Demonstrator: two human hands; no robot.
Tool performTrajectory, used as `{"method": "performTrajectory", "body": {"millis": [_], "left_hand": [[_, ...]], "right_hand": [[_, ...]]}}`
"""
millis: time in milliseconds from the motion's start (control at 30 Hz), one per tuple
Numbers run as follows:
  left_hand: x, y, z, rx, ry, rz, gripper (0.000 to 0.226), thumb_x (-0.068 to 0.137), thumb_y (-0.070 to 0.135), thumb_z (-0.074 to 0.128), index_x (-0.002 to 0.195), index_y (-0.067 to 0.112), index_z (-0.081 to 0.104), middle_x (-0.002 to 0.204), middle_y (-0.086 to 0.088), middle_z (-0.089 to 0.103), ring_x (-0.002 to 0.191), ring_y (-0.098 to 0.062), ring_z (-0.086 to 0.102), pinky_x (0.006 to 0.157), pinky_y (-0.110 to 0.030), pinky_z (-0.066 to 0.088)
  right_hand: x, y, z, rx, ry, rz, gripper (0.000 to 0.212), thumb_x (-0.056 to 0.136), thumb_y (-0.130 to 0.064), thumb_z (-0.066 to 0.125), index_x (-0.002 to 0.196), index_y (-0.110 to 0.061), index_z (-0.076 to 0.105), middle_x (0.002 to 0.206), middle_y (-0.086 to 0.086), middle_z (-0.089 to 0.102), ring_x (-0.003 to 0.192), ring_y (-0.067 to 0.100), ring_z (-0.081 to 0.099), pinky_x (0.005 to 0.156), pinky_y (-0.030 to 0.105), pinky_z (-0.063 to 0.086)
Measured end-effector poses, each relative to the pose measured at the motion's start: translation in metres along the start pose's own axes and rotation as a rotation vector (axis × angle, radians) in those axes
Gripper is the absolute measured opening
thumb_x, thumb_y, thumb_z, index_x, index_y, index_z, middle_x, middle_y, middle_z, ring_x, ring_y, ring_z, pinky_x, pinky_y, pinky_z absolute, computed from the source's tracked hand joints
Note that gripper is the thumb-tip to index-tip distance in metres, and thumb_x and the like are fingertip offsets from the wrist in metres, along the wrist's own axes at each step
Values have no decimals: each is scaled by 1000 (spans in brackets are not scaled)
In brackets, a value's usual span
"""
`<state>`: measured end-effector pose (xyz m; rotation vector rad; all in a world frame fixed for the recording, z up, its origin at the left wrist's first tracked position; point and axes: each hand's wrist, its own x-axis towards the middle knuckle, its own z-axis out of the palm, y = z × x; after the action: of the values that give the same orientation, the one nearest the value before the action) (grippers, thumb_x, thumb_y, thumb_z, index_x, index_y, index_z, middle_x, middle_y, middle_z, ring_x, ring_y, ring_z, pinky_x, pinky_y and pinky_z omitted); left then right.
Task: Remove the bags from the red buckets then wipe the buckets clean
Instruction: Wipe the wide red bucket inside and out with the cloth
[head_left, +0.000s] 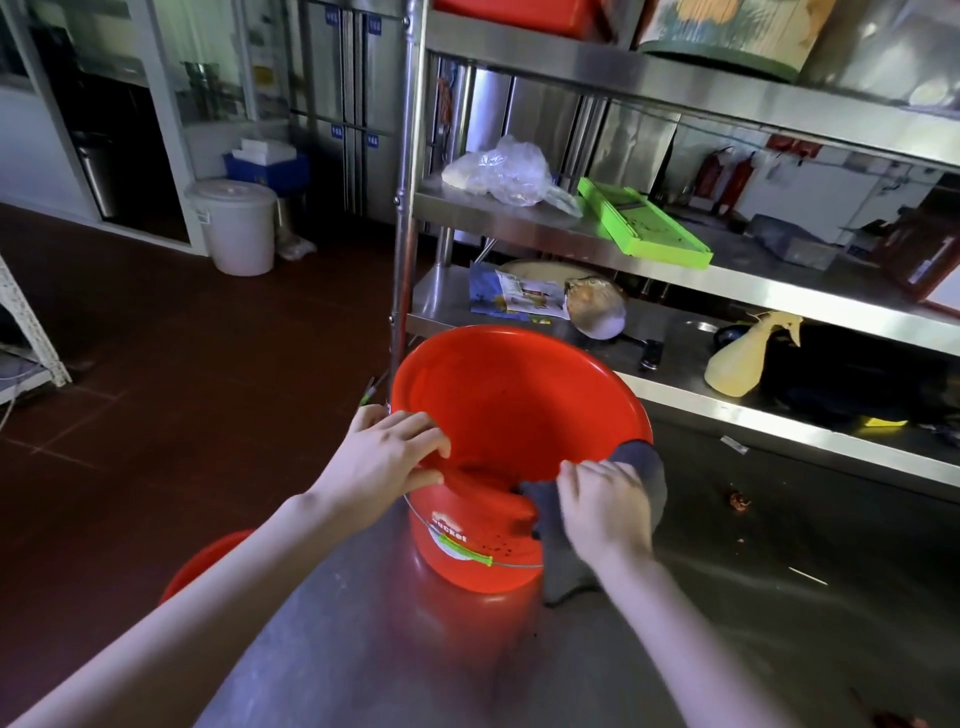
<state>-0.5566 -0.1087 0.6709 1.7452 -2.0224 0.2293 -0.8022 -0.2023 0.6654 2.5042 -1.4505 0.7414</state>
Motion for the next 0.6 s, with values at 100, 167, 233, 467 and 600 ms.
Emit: {"method": "performTrajectory", "body": {"millis": [100,167,233,467,600], "left_hand": [[-2,20,7,-2,13,46,30,76,45,74,98,27,64,94,13,60,88,-14,58,84,-37,34],[-3,24,11,-21,17,54,31,76,49,73,96,27,63,92,13,59,88,-14,57,84,-35,32],[-4,8,6,-35,0,17,35,75,55,71,98,29,66,97,15,60,95,-11,56,92,-37,29],[0,-30,-10,-64,-103,-42,30,89,44,61,117,34,64,122,17,56,122,-4,48,116,-45,9],[2,1,1,-38,-27,-21,30,83,47,67,108,31,67,108,15,61,106,-11,57,106,-43,25]], "right_hand": [[-10,-52,3,-8,12,1,41,87,-23,44,52,-14,62,54,3,63,54,27,60,58,35,47],[-9,-61,6,3,12,-43,40,88,-23,46,52,-15,61,53,1,62,53,26,59,57,35,46],[-5,-48,7,22,13,-99,41,89,-24,44,53,-15,61,54,2,62,54,26,60,57,35,47],[20,29,1,81,-124,-183,40,96,-19,43,68,-6,69,69,9,69,70,31,64,74,40,50],[28,52,-1,112,-166,-70,37,101,-18,44,78,-5,70,77,9,68,81,28,62,85,40,47]]}}
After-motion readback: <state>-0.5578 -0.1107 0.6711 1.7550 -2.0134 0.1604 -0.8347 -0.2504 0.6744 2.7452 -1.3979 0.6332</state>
